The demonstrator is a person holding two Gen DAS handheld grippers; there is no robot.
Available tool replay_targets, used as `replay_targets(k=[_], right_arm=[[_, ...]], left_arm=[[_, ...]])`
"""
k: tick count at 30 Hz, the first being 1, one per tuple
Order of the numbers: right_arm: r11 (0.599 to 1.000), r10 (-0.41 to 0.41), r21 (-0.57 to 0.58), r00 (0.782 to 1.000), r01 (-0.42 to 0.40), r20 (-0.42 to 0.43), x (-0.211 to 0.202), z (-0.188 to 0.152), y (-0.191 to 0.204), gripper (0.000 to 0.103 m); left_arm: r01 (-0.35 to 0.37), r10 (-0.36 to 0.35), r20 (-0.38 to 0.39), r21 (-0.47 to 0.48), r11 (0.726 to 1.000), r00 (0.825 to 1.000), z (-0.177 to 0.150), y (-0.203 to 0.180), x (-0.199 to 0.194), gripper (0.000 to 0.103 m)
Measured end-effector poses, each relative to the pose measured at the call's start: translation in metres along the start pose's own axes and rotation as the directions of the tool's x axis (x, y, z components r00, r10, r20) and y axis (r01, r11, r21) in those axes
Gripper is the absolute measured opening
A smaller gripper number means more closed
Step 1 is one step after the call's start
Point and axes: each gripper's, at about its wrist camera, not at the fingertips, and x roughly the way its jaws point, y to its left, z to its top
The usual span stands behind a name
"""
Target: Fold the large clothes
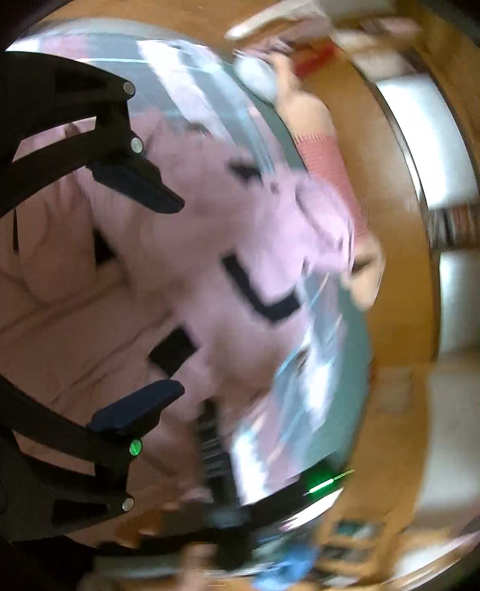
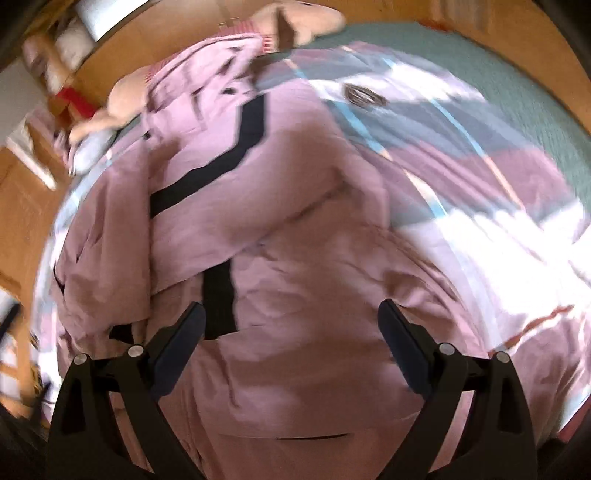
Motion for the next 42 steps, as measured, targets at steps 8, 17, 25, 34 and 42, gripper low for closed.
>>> replay_targets(k=[8,17,25,34,42], right_arm=[[0.803,0.000,-0.583,0.979,0.120,0.202,-0.004,-0.045,0.196,0.095],[0.594,-0.115,-0.754,0.958,0.279,0.264,0.062,-0.078,0.290,0.031],[0.925,0.017,-0.366,0.954,0.098,0.298,-0.015,0.022,0.171,0.011],[0.983,-0.161,0.113,0.975,0.145,0.153,-0.004,0.056,0.027,0.057],[0.979,-0.070,0.197,0.994,0.052,0.086,0.014,0.060,0.015,0.094]], left_arm=[[-0.185,0.143,-0.117,-0.583,0.791,0.983,-0.052,0.231,0.017,0.093],[-0.140,0.065,-0.135,-0.679,0.721,0.989,-0.074,0.260,0.032,0.093],[-0.130,0.009,-0.184,-0.655,0.744,0.983,-0.075,0.241,0.056,0.094],[-0.149,-0.019,-0.284,-0.557,0.817,0.959,-0.073,0.198,0.095,0.095],[-0.181,0.001,-0.358,-0.469,0.865,0.934,-0.075,0.172,0.115,0.096]])
